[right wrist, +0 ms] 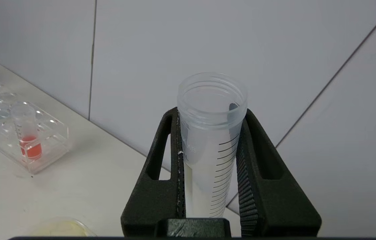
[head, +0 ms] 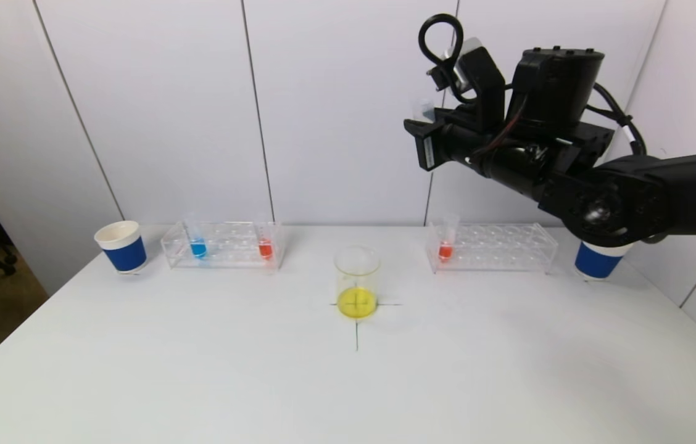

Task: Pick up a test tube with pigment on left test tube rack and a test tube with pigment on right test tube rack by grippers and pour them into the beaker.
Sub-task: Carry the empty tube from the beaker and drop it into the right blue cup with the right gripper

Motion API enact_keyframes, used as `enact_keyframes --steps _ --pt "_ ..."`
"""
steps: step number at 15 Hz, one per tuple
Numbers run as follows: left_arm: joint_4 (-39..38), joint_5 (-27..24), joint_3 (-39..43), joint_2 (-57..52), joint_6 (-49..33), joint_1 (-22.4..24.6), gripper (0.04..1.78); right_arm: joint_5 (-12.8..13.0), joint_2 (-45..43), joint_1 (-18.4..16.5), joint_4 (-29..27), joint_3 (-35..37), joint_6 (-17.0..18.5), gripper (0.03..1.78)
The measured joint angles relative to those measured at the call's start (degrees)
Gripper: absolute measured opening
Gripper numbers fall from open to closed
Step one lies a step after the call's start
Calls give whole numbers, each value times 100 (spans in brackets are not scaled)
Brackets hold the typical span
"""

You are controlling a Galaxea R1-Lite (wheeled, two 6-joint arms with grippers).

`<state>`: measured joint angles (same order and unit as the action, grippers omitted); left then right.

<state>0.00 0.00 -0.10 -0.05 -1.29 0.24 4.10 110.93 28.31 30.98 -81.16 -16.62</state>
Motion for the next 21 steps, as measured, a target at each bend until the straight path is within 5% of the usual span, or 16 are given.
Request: enact_keyframes --steps 4,10,14,21 --pt "0 -2 0 0 2 0 176 152 -540 -323 -1536 -434 739 50" --pt "0 -2 0 0 0 0 176 91 -1176 -1379 -2374 -623 1202 50" --pt "0 -2 0 0 2 2 176 1 -1436 -2219 -2470 -607 1370 50" --pt "0 -2 0 0 0 0 176 -535 -1341 -3591 -2381 -560 1680 50"
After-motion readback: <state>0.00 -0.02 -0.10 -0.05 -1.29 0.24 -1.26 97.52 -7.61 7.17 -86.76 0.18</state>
